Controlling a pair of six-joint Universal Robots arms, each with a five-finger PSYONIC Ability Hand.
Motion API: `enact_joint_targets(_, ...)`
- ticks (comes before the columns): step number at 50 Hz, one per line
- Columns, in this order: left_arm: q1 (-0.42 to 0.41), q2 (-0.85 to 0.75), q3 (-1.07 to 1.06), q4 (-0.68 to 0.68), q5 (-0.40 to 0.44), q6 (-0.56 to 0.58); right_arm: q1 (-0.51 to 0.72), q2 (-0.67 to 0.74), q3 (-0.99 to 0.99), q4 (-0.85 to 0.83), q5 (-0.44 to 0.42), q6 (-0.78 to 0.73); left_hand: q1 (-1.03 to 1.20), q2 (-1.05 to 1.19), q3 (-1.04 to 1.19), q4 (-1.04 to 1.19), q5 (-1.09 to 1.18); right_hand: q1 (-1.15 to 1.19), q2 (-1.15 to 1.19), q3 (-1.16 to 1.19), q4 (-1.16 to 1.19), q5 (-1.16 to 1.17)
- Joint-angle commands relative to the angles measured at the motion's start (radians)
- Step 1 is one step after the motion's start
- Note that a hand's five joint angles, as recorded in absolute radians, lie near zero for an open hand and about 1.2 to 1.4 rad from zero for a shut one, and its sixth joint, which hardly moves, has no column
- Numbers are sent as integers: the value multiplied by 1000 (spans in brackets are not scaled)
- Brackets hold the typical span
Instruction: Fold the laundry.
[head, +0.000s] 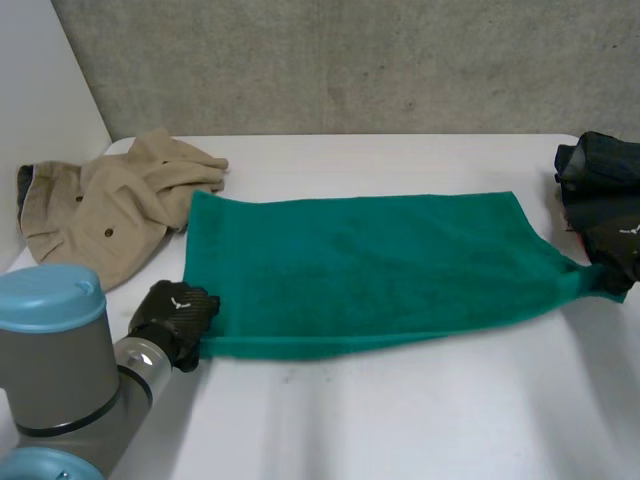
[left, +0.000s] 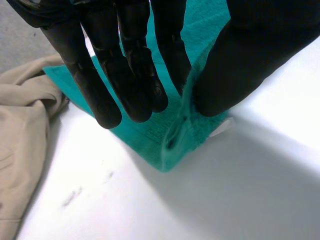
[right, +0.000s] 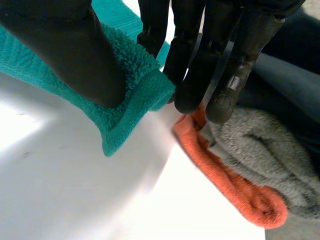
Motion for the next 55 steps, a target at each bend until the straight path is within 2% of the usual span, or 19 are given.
enact_joint_targets(1,6,146,-39,-235,-9,83,-10,-93,53,219,-4,-187,247,204,209,201,238,404,220,216,208,235)
enact_joint_targets(5,3,224,-90,-466,-7,178,-82,-151,102,395,11,-389,247,204,209,201,238,404,220,216,208,235)
enact_joint_targets(9,-3,281,-118,-579,0,207,-120,-168,140,512,44,-537,247,204,209,201,238,404,220,216,208,235)
enact_joint_targets(11,-3,283,-104,-545,0,207,-121,-168,148,508,53,-537,247,204,209,201,238,404,220,216,208,235)
enact_joint_targets(16,11,241,-32,-347,-1,209,-96,-153,137,410,56,-450,247,204,209,201,238,404,220,216,208,235)
enact_joint_targets(22,18,59,125,-119,-3,220,-21,-37,32,244,97,-348,247,204,209,201,238,404,220,216,208,235)
enact_joint_targets(24,20,-19,193,-61,-3,220,17,18,-27,198,143,-315,247,204,209,201,238,404,220,216,208,235)
enact_joint_targets(28,17,-162,325,-13,-13,224,82,100,-125,149,205,-291,247,204,209,201,238,404,220,216,208,235)
enact_joint_targets(34,14,-357,517,-11,-21,235,137,222,-255,68,225,-279,247,204,209,201,238,404,220,216,208,235)
enact_joint_targets(41,3,-460,636,1,-65,273,188,324,-375,-41,281,-268,247,204,209,201,238,404,220,216,208,235)
enact_joint_targets(42,0,-478,658,7,-67,279,192,330,-383,-48,288,-268,247,204,209,201,238,199,15,11,3,29)
enact_joint_targets(43,-2,-486,671,13,-67,283,195,336,-386,-55,295,-268,195,152,157,149,186,-6,-191,-195,-203,-176)
enact_joint_targets(44,-6,-492,683,21,-67,283,200,339,-392,-65,304,-265,20,-23,-18,-26,11,-244,-428,-432,-440,-414)
enact_joint_targets(45,-15,-500,700,41,-70,284,203,341,-398,-77,323,-256,-664,-707,-702,-710,-674,-714,-899,-903,-911,-884)
enact_joint_targets(46,-22,-501,702,55,-72,284,211,333,-398,-88,340,-236,-975,-1018,-1013,-1021,-984,-817,-1002,-1006,-1014,-987)
enact_joint_targets(47,-32,-497,702,79,-72,284,215,327,-395,-91,341,-223,-887,-930,-925,-933,-897,-817,-1002,-1006,-1014,-987)
enact_joint_targets(48,-37,-492,700,87,-73,283,222,315,-387,-94,341,-201,-970,-1013,-1008,-1016,-979,-817,-1002,-1006,-1014,-987)
enact_joint_targets(51,-65,-469,685,101,-81,272,232,245,-352,-88,328,-124,-975,-1018,-1013,-1021,-984,-817,-1002,-1006,-1014,-987)
enact_joint_targets(55,-75,-393,627,104,-79,269,228,77,-243,-85,240,-38,-975,-1018,-1013,-1021,-984,-817,-1002,-1006,-1014,-987)
